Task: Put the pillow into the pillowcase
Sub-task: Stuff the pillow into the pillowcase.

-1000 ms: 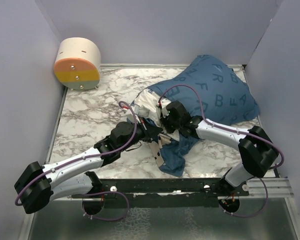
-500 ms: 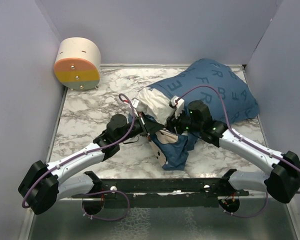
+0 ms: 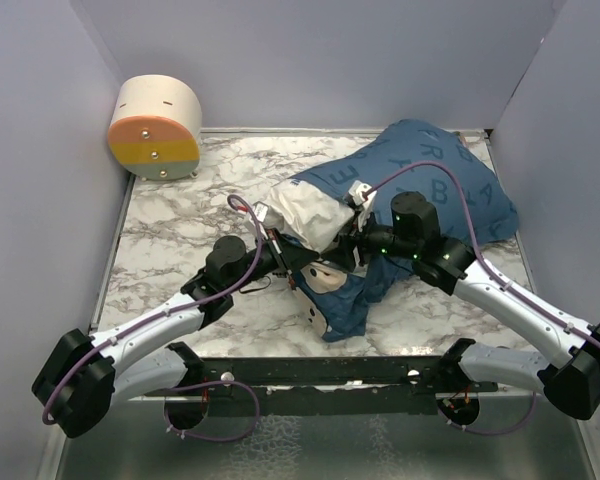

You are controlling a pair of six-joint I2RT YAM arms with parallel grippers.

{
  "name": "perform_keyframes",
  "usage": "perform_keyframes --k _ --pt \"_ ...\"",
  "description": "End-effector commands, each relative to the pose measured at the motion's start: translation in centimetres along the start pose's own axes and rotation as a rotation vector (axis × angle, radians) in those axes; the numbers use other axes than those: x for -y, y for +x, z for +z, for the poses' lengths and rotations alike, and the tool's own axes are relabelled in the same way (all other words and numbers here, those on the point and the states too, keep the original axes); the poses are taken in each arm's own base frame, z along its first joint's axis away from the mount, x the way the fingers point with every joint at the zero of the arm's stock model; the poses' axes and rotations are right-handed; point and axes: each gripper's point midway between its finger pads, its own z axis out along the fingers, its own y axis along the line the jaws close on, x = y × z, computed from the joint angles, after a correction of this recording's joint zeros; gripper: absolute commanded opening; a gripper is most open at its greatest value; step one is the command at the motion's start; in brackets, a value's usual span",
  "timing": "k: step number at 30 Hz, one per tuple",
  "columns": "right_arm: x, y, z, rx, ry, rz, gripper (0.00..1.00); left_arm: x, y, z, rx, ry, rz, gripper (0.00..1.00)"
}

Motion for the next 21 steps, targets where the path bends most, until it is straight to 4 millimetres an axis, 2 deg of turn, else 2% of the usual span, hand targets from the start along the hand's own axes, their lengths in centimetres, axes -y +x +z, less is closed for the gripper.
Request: perform_keyframes --k 1,4,8,11,14,17,21 --pt "-2.7 -6.8 -0.8 0.211 -0.148 -0.105 0.51 0.8 -1.1 -0.6 0.048 0.026 0.04 0.0" --pt "-4.9 -8.2 -1.2 0.26 -0.272 -0.128 0.44 0.6 -1.0 -0.9 0.053 0.022 0.044 0.0" --pt "-5.7 -9.8 -1.5 0.302 -0.314 -0.146 0.42 0.5 -0.8 -1.3 0.058 0.026 0.048 0.0" --pt "-4.1 -10.4 0.0 0.285 -0.248 -0.119 0.42 0.2 -0.6 -1.4 0.054 0.019 0.052 0.0" --pt "-1.1 -11.1 2.5 0.25 -0.117 -0.067 0.43 0.2 -0.6 -1.6 0.059 0.018 0.055 0.0" --pt "1.3 -9.7 5.7 0.146 -0.049 -0.025 0.43 0.1 -0.7 -1.8 0.067 0.014 0.055 0.0" --pt "3.2 -5.6 8.8 0.006 0.007 0.021 0.4 0.1 -0.9 -2.1 0.078 0.006 0.062 0.0"
